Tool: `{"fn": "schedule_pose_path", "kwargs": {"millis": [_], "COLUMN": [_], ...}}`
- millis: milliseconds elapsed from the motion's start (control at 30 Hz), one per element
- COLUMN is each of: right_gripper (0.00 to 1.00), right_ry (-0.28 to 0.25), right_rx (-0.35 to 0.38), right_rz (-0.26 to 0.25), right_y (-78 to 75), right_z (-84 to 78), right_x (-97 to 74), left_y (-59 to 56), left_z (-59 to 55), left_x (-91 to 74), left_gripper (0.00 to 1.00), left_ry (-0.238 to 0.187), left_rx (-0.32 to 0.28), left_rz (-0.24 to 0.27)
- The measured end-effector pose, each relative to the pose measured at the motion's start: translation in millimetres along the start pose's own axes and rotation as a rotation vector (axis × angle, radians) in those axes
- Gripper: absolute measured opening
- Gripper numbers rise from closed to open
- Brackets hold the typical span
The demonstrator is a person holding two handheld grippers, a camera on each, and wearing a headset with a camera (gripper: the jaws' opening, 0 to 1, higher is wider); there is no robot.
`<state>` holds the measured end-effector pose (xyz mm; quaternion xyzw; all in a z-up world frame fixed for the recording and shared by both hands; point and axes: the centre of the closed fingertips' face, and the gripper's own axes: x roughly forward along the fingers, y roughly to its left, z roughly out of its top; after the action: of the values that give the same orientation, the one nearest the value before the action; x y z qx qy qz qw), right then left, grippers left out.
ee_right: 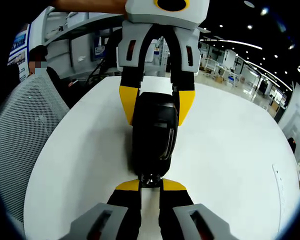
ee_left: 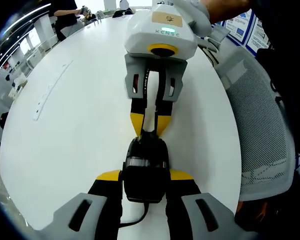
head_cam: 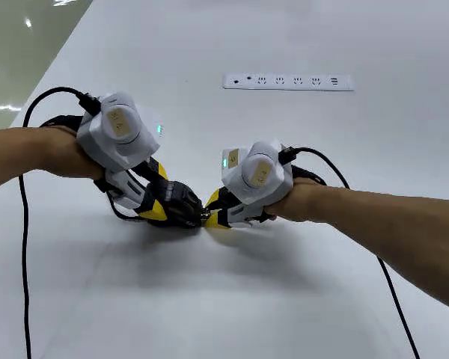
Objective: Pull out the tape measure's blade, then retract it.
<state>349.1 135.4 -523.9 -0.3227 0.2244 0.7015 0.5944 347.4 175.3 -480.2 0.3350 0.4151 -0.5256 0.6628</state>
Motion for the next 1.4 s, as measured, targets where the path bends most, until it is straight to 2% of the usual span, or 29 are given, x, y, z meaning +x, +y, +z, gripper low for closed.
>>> {"fn": "schedule_pose_path", "kwargs": {"millis": [567,1400], "right_gripper": [0.08,0.08], "right_ry": [0.005,0.023], "right_rx": [0.0,0.023], "right_rz": [0.003,0.001], "right_y": [-0.3,-0.1], "right_z": [-2.1,-22.0], "right_x": [-2.1,-21.2], "left_y": [0.3,-0.1], "left_z": [0.0,0.1], "left_x": [0.6,0.7], "left_gripper": [0.26,0.27], "left_ry": [0.002,0.022], "left_rx": [-0.004,0.002], "left_rz": [0.0,-0.002]}}
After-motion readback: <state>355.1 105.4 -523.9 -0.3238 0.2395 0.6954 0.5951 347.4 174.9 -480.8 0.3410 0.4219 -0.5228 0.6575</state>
